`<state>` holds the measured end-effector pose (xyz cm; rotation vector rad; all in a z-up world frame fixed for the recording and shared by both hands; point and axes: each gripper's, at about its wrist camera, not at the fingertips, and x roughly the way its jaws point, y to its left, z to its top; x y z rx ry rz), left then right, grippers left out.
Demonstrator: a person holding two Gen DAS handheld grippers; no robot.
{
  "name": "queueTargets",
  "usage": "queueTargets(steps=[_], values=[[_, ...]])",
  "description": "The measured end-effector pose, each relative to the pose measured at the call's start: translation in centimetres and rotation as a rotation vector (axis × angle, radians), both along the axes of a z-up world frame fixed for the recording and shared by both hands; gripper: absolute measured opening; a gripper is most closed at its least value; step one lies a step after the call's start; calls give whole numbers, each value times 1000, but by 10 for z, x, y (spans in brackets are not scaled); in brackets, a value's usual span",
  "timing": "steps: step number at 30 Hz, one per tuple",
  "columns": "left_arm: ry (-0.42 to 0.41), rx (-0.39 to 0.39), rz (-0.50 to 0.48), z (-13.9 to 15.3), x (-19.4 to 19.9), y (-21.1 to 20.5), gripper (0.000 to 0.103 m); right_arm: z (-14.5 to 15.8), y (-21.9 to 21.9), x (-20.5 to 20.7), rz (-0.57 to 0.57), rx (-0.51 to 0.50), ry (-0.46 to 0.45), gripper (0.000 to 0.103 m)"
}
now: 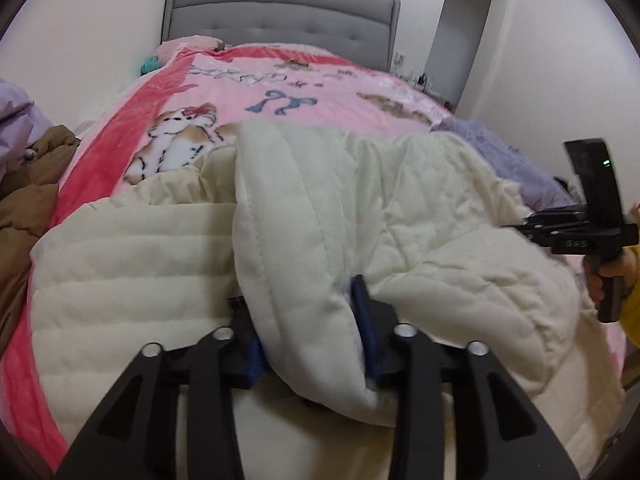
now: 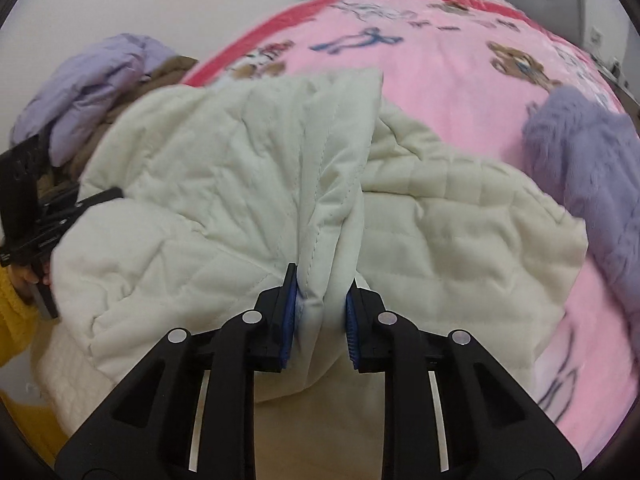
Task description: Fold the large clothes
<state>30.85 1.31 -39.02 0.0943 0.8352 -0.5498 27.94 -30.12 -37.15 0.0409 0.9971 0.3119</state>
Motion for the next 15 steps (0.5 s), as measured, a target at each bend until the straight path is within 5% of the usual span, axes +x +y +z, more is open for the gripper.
queueTargets(steps=[3, 7, 9, 12, 15], values=[[-23, 21, 54, 13, 3, 7, 70, 17, 1, -8, -93, -38, -61, 65], [-148, 102, 119, 47, -21, 17, 78, 62, 0, -47, -65, 8, -232, 66], [-281, 149, 165, 70, -49, 16, 86, 80, 14, -63, -17, -6, -307, 67], [-408, 147, 125, 95, -84, 1, 91, 93, 44, -81, 93, -24, -353, 67], [-405, 119, 35, 93, -86, -25, 94, 79, 74, -85, 142, -116, -384, 68]])
